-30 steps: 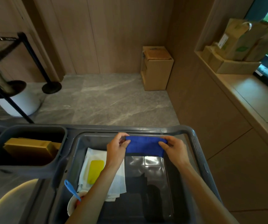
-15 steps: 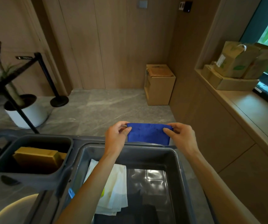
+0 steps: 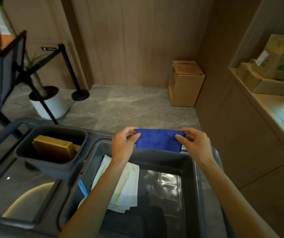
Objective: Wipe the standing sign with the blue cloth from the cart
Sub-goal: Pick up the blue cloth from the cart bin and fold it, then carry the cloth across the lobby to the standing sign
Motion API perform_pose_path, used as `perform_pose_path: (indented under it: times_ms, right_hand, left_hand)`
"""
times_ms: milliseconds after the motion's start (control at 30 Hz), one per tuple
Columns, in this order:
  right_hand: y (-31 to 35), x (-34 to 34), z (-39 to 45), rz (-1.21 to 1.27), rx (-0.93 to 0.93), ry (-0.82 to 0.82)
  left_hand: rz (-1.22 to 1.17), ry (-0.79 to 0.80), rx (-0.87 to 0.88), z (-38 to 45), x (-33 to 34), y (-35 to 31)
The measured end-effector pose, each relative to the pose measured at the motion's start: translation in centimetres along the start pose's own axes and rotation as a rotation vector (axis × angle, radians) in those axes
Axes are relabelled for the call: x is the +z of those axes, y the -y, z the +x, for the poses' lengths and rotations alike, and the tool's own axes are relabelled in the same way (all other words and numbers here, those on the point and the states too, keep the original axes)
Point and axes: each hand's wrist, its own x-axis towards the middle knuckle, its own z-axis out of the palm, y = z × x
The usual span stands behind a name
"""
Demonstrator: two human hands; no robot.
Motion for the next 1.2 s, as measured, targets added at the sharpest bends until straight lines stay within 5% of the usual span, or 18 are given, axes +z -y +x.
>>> perform_pose_path:
  times_ms: [500, 1200]
  right_hand:
    - [-0.2, 7.7, -1.8, 0.05, -0.007, 0.228]
    - [10.6, 21.4, -11.3, 0.241, -0.164, 0.53]
  left_hand:
    - [0.074, -0.231, -0.13, -6.1, -6.0, 4.5]
    - [-0.02, -0.596, -0.134, -17.8, -24.3, 6.0]
